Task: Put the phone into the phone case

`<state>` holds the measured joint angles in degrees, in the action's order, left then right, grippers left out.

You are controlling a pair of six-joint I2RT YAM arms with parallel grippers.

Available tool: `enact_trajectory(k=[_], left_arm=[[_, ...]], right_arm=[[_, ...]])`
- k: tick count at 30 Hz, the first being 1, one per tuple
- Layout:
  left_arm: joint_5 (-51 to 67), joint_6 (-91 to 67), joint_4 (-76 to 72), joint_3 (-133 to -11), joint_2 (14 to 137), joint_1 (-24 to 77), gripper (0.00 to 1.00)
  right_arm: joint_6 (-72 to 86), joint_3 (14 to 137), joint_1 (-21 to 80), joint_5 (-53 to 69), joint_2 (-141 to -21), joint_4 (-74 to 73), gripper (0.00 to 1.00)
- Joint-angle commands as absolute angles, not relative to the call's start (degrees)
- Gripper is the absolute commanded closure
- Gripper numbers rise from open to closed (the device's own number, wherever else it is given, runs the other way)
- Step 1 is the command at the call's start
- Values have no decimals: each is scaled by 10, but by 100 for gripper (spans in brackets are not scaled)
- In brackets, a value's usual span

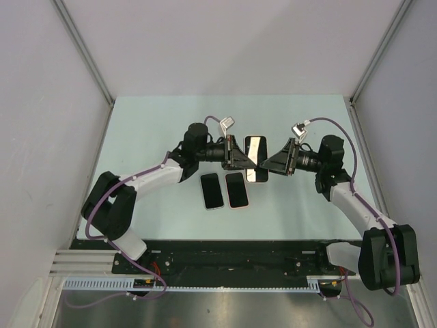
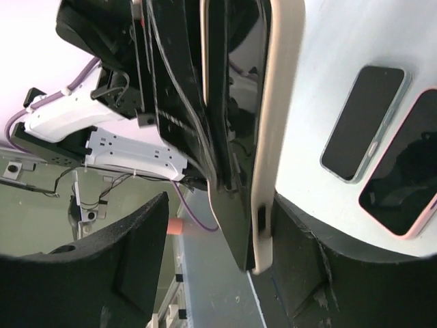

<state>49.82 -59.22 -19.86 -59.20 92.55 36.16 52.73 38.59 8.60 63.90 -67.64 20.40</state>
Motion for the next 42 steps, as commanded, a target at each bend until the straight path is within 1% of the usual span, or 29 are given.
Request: enact_trajectory(k=[1, 5, 6, 12, 18, 20, 21, 22, 24, 25, 28, 29, 30, 33, 36, 37, 39, 40, 42], left_arm=[[488, -661, -335, -584, 896, 337, 100], [483, -679, -361, -578, 899, 335, 100], [480, -683, -367, -569, 899, 334, 100], [474, -707, -400, -550, 908, 331, 100], [488, -756, -462, -545, 926, 331, 100], [488, -749, -455, -548, 925, 332, 100], [485, -738, -440, -548, 924, 332, 100], [485, -732, -432, -549, 922, 332, 100], [481, -713, -408, -553, 920, 332, 100], [480, -707, -401, -554, 920, 332, 100], [458, -639, -322, -573, 913, 333, 100], [447, -582, -247, -580, 905, 333, 100], [436, -564, -222, -589, 903, 333, 100], [441, -546, -207, -586, 899, 334, 100], [462, -538, -208, -586, 894, 335, 100], [470, -534, -205, -587, 892, 336, 100], [500, -514, -192, -593, 891, 336, 100], [509, -508, -185, -596, 890, 337, 100], [531, -489, -164, -599, 888, 337, 100]], right_arm=[[537, 356, 91, 649, -661, 208, 36], [632, 334, 91, 650, -662, 282, 39], [638, 332, 92, 650, -656, 303, 40], [641, 332, 91, 643, -649, 308, 45], [660, 332, 91, 641, -670, 347, 43], [664, 332, 91, 641, -672, 354, 44], [667, 332, 91, 642, -673, 362, 47], [669, 332, 91, 642, -673, 366, 54], [675, 331, 91, 644, -671, 375, 63], [677, 332, 89, 642, -670, 378, 75], [679, 332, 86, 634, -660, 374, 100], [679, 332, 86, 630, -656, 373, 100], [678, 333, 86, 622, -652, 373, 100], [680, 334, 86, 616, -650, 373, 100], [665, 335, 86, 616, -652, 366, 72], [642, 337, 86, 618, -651, 360, 57], [604, 344, 83, 616, -649, 318, 47], [565, 353, 82, 613, -648, 297, 38], [529, 363, 80, 599, -642, 250, 28]])
